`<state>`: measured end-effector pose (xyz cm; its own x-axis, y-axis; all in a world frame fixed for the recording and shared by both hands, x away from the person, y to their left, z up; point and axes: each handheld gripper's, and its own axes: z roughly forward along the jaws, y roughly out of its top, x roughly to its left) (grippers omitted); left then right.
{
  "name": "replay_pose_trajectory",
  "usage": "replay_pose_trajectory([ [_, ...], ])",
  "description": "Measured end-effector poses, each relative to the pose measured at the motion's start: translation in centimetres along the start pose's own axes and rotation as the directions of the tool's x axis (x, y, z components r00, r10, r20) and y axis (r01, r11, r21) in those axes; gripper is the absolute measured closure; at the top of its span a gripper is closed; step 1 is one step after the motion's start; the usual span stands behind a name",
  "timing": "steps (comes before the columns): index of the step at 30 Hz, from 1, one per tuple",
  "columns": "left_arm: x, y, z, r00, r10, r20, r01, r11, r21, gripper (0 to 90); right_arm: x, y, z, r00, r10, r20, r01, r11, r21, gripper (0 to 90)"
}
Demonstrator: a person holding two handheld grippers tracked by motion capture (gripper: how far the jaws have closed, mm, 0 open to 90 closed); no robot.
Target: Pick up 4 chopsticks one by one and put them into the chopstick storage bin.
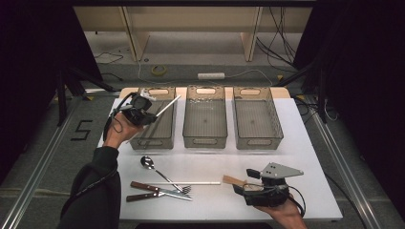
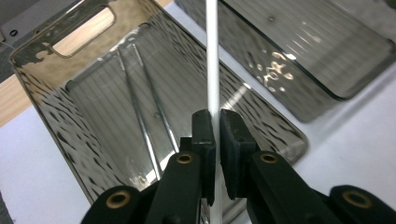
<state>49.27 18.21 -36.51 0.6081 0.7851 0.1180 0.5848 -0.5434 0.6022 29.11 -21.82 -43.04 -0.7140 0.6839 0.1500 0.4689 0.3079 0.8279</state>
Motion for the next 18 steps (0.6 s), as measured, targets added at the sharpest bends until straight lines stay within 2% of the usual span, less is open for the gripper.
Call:
replay_pose_trajectory([
  [8, 1.6, 0.7, 1.5, 0.9959, -0.078, -0.046, 0.077, 0.9968, -0.025, 84.3, 0.0, 0.0, -0.1, 1.0, 0.0, -0.002, 0.0, 1.0, -0.006, 26.5],
  [15, 3.0, 0.8, 2.8, 0.9902, -0.12, -0.072, 0.118, 0.9927, -0.023, 84.2, 0.0, 0.0, -0.1, 1.0, 0.001, -0.005, -0.001, 1.0, -0.006, 26.5],
  [18, 3.3, 0.8, 3.0, 0.9893, -0.123, -0.078, 0.122, 0.9922, -0.024, 84.3, 0.0, 0.0, -0.2, 1.0, 0.004, -0.006, -0.004, 1.0, -0.007, 26.5],
])
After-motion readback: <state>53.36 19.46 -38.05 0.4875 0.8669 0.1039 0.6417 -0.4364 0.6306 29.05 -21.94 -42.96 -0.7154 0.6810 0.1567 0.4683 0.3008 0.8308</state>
